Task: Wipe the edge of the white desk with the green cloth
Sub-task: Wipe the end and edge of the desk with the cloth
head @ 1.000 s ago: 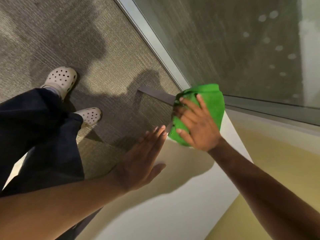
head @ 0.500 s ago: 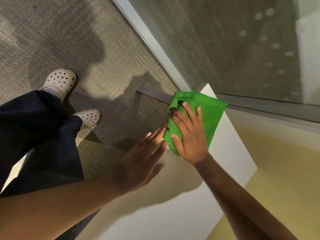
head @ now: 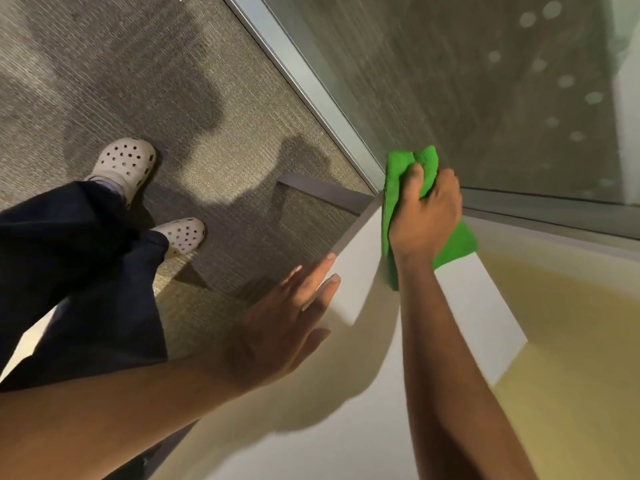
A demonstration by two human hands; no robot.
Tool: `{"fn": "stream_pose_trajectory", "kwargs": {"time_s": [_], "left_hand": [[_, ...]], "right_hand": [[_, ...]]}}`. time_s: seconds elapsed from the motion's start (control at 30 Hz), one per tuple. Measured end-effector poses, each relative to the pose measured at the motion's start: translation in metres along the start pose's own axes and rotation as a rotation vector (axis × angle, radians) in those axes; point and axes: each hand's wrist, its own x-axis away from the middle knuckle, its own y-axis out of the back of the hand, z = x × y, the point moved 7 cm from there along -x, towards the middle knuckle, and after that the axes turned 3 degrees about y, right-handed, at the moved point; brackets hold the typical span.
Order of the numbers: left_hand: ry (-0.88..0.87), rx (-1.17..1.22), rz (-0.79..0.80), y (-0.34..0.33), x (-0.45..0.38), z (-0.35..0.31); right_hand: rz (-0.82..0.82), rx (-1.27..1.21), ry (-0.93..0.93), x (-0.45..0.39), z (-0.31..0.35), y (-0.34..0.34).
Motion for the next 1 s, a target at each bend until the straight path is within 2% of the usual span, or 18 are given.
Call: {"fn": "stream_pose_trajectory", "kwargs": {"time_s": [0.07, 0.2, 0.3, 0.4, 0.47, 0.57, 0.67, 0.8, 0.9, 1.0], "left_hand": [[-0.009, -0.022, -0.013, 0.002, -0.001, 0.000], [-0.010, -0.046, 0.012, 0.002, -0.001, 0.000], [-0.015, -0.014, 0.011, 0.001, -0.003, -0.001], [-0.016, 0.003, 0.016, 0.000, -0.003, -0.001], [-0.024, 0.030, 0.046, -0.002, -0.004, -0.001], [-0.013, 0.054, 0.095, -0.004, -0.004, 0.000], [-0.010, 0.028, 0.113, -0.007, -0.004, 0.000], [-0.005, 0.011, 0.113, -0.010, -0.003, 0.002], [0.002, -0.019, 0.101, -0.012, -0.001, 0.001], [0.003, -0.019, 0.115, -0.013, 0.000, 0.001]], "right_hand": [[-0.026, 0.011, -0.015, 0.021, -0.010, 0.008], [0.071, 0.158, -0.148, 0.037, -0.026, 0.010], [0.189, 0.231, -0.117, 0.007, -0.019, 0.003], [0.351, 0.192, -0.185, -0.042, -0.014, -0.015], [0.398, 0.186, -0.168, -0.055, -0.009, -0.024], [0.264, 0.129, 0.015, -0.033, 0.003, -0.020], [0.210, 0.143, 0.331, 0.007, 0.018, -0.013], [0.360, 0.151, 0.677, 0.067, 0.028, -0.017], [0.448, 0.142, 0.791, 0.090, 0.026, -0.016], [0.415, 0.170, 0.885, 0.072, 0.028, -0.014]]}}
